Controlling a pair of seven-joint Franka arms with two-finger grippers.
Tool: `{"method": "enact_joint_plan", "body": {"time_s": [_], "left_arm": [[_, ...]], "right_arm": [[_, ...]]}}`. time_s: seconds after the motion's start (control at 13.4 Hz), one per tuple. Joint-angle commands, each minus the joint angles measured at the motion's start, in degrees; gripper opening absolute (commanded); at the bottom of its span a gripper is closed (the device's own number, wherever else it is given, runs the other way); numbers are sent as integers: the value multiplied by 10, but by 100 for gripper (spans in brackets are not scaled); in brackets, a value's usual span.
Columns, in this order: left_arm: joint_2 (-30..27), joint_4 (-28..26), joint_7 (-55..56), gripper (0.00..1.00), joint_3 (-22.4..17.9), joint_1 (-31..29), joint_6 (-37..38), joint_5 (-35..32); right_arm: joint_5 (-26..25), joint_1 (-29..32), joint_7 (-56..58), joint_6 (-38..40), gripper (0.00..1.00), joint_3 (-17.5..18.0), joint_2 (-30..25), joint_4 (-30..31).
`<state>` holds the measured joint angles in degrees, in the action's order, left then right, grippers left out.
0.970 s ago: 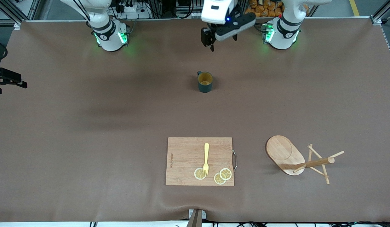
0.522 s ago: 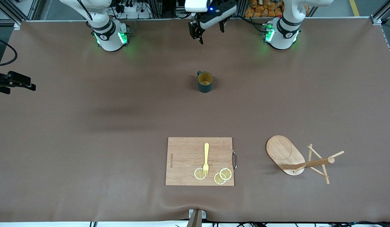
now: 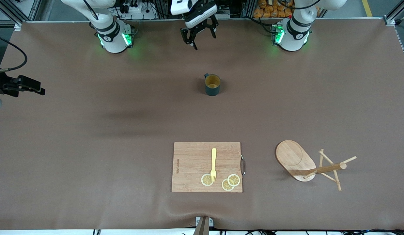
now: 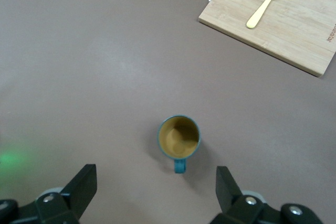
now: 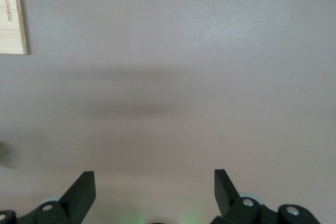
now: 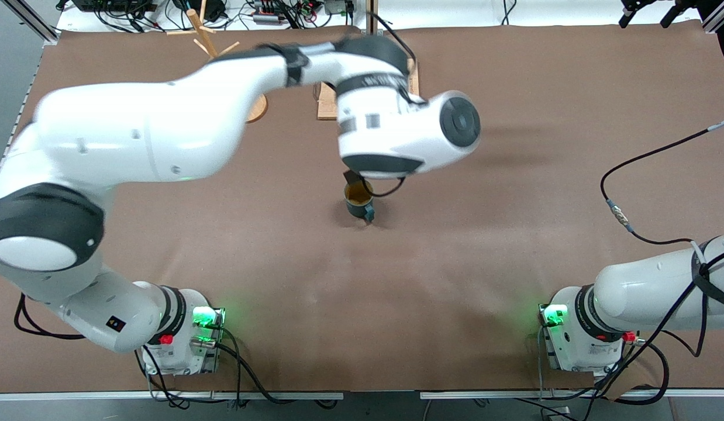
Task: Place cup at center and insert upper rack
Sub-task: 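Lower the left gripper toward the teal mug's handle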
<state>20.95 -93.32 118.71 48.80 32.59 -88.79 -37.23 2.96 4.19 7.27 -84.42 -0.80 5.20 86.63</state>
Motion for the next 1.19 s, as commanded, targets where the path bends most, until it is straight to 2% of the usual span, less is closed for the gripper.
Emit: {"method": "enact_joint_plan", "body": {"time_s": [0.0, 0.22, 0.75, 1.12], "left_arm": [[61, 12, 60, 100, 1, 35, 5, -54], [127, 16, 112, 100, -1, 66, 38, -117], [259, 35, 215, 100, -1, 113, 100, -217], [305, 66, 224, 100, -4, 123, 121, -274]], "right_arm": [[-4, -7, -18, 4, 100, -2, -2, 3], [-4, -11, -18, 4, 100, -2, -1, 7], [-4, -16, -18, 3, 100, -2, 1, 7], [-4, -16, -18, 3, 100, -2, 1, 7]]}}
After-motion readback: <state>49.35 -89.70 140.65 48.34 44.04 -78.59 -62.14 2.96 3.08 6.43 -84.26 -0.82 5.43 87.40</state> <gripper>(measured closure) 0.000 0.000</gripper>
